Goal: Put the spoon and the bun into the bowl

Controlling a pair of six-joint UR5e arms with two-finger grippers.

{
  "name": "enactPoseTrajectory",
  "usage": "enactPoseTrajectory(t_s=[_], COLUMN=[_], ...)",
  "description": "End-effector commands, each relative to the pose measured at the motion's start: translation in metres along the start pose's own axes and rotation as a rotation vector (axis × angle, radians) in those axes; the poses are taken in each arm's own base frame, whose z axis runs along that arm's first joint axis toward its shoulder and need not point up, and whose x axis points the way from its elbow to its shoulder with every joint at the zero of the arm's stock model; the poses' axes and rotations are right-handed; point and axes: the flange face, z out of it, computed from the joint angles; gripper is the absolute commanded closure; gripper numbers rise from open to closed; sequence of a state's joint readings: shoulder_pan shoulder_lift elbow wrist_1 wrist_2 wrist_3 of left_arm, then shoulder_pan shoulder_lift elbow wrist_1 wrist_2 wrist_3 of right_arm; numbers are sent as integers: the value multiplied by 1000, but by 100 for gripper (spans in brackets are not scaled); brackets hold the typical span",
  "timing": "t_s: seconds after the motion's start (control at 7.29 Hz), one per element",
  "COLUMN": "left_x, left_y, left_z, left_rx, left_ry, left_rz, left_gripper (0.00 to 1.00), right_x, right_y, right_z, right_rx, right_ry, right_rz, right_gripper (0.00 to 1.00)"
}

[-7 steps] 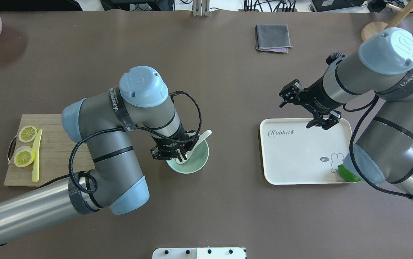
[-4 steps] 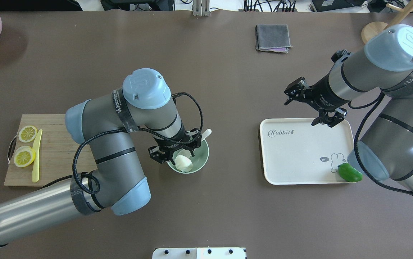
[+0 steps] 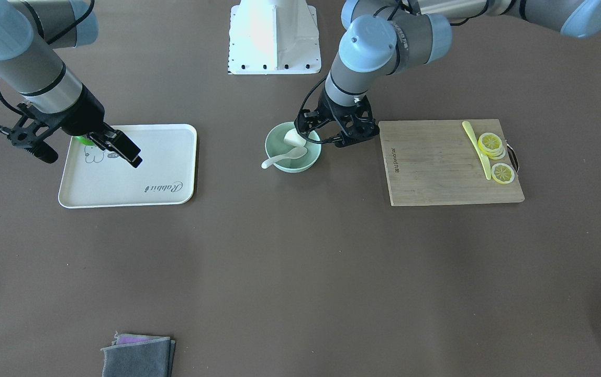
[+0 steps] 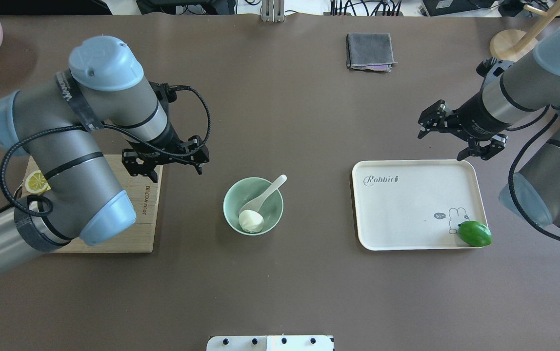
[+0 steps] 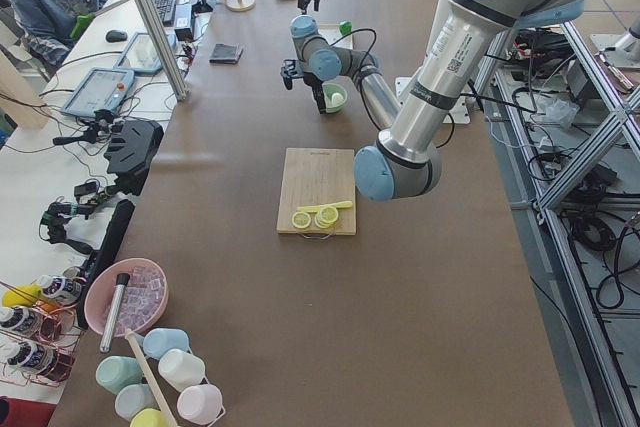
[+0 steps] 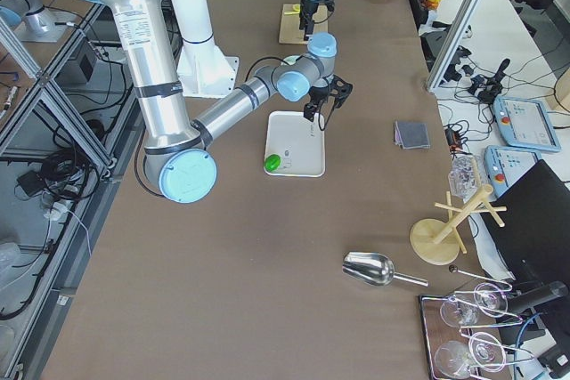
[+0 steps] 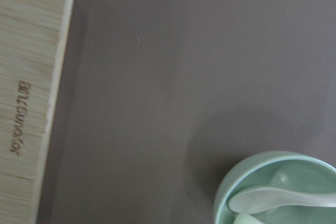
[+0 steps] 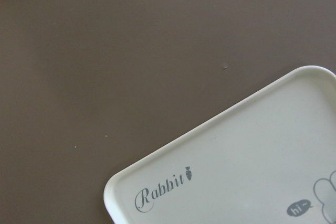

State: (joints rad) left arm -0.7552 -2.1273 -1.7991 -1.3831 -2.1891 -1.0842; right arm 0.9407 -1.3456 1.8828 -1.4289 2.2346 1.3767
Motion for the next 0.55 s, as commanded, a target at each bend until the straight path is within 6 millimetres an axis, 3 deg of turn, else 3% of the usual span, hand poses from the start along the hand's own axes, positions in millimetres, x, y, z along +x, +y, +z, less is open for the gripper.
enactPoseTrajectory(t_s=[0.0,0.14,0.27,0.41], left_x=[-108,-167,-232,-284], left_y=[-62,-84,-96,-103], left_z=[-36,-48,-57,-66], left_rx=[1,3,-6,-13], left_ry=[-116,-145,-168,-185], left_rz=[203,287,347,379], left_gripper=[2,2,2,2], right_x=[52,87,119,156], right_y=[-52,-64,-75,-83], right_z=[-18,-22,-27,-30], right_rx=[-26,-29,-28,-23], right_ry=[2,14,25,44], right_rz=[-48,-86,-142,-190], right_gripper=[0,0,0,0])
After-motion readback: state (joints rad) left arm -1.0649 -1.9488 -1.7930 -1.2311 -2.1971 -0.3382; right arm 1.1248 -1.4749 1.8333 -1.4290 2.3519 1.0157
